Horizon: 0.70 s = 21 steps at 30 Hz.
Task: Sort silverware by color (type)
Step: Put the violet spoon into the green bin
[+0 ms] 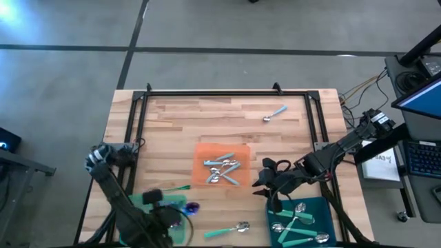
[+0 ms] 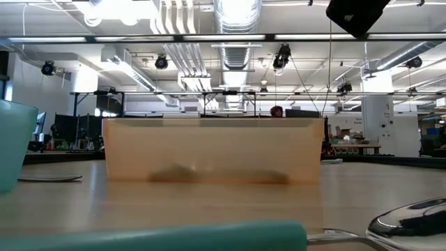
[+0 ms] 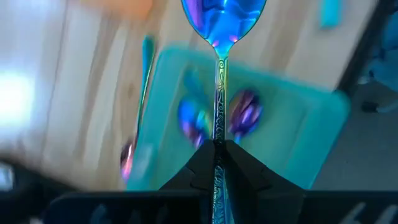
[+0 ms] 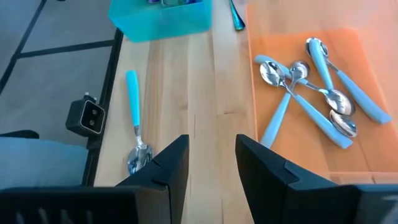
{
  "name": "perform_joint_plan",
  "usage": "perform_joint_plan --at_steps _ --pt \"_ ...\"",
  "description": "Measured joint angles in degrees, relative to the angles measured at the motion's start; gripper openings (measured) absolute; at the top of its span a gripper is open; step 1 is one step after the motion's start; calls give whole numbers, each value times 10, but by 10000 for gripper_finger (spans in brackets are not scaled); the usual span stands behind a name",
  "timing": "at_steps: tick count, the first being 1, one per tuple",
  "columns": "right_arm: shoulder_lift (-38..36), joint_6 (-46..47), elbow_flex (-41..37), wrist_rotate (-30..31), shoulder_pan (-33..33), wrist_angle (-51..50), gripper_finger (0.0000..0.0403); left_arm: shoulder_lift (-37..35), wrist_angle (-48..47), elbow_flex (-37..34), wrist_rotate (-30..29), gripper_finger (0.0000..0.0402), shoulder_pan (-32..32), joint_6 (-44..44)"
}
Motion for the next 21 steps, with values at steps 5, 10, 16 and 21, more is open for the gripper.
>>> perform_joint_plan --at_steps 5,10,16,21 --pt "0 4 0 9 0 1 121 -61 46 -123 70 6 -24 -85" --pt "0 6 0 13 0 0 121 -84 181 -225 137 6 -25 -72" --pt "0 5 0 13 0 -8 121 -84 221 -280 186 15 -23 -111" --pt "0 5 0 12 0 -39 121 -84 224 -289 229 48 -16 -122"
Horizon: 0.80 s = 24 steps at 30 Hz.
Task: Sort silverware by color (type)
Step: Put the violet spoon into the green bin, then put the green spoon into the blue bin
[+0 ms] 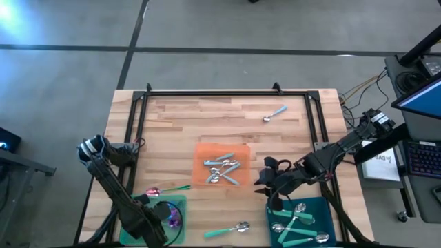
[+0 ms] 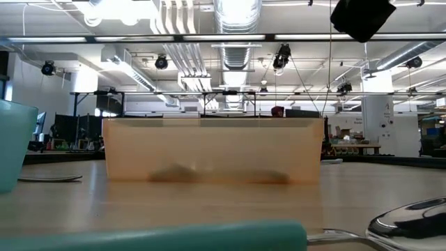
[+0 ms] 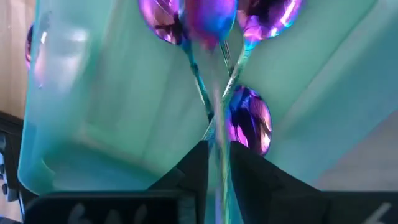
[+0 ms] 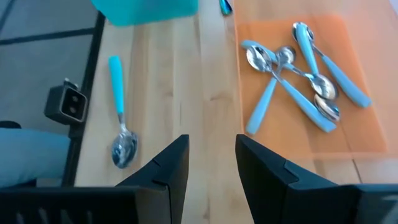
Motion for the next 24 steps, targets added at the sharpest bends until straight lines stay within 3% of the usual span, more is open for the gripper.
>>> perform_joint_plan --at_steps 5,10,16,24 --pt "0 0 0 0 0 -14 121 0 6 13 -1 81 11 13" --pt "0 0 0 -16 0 -17 121 0 7 38 -46 99 14 36" --pt "-10 23 0 -2 -12 -93 121 0 7 58 -172 99 14 42" --pt "-12 52 0 -14 -111 -251 121 0 19 73 -344 98 29 120"
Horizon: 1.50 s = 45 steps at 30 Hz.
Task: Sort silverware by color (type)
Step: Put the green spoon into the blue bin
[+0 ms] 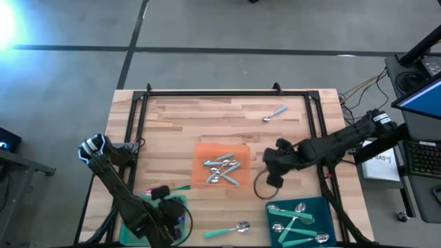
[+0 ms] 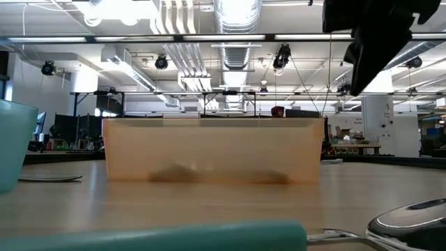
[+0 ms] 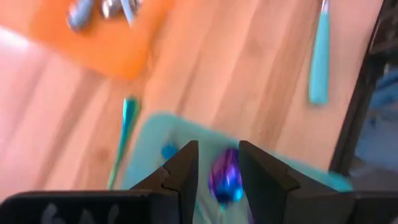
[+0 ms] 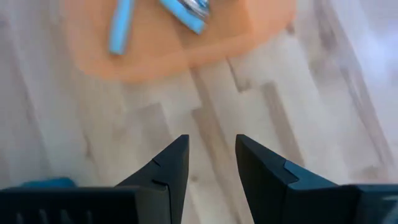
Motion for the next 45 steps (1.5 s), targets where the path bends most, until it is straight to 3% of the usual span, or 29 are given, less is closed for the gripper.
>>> perform_joint_plan --at_steps 4,8,13,30,38,45 --pt "1 -2 -3 -69 -12 7 121 0 2 10 -41 98 8 24" --pt "1 -39 -3 -131 11 92 121 0 11 13 -88 98 8 47" --pt "1 -104 -3 -170 45 196 120 0 17 13 -102 98 9 52" --pt "153 -185 36 -168 95 341 121 1 93 13 -84 97 7 52" --pt "251 -212 85 -165 112 392 121 1 96 13 3 97 -7 51" --pt "336 -218 147 -164 129 445 121 1 101 13 5 97 -21 50"
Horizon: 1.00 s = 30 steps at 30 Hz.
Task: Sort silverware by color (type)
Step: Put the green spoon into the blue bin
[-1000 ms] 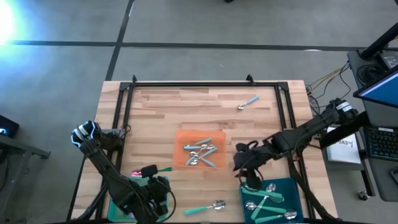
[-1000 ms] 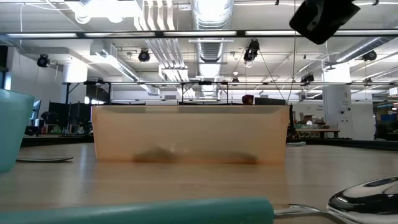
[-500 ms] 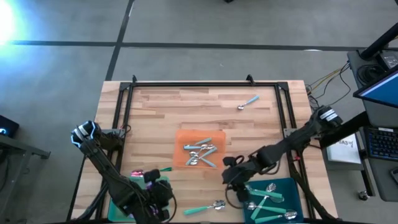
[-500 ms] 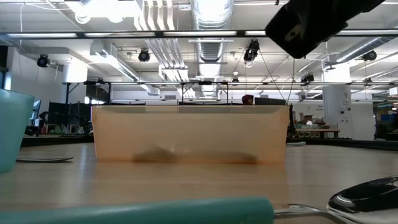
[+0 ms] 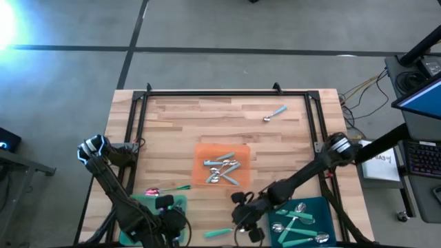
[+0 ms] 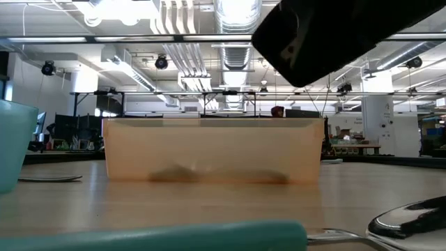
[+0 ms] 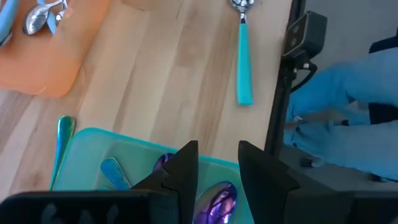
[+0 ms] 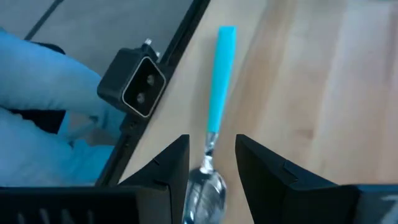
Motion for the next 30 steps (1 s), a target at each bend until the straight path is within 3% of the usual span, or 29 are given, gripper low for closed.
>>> perform_joint_plan --at_steps 14,19,30 --pt "141 -64 136 10 4 -1 121 0 17 0 9 97 -17 -3" --pt "152 -99 154 60 4 -11 121 0 25 0 10 97 -20 -9" --pt "180 -82 154 58 4 -10 121 0 27 0 10 98 -22 -13"
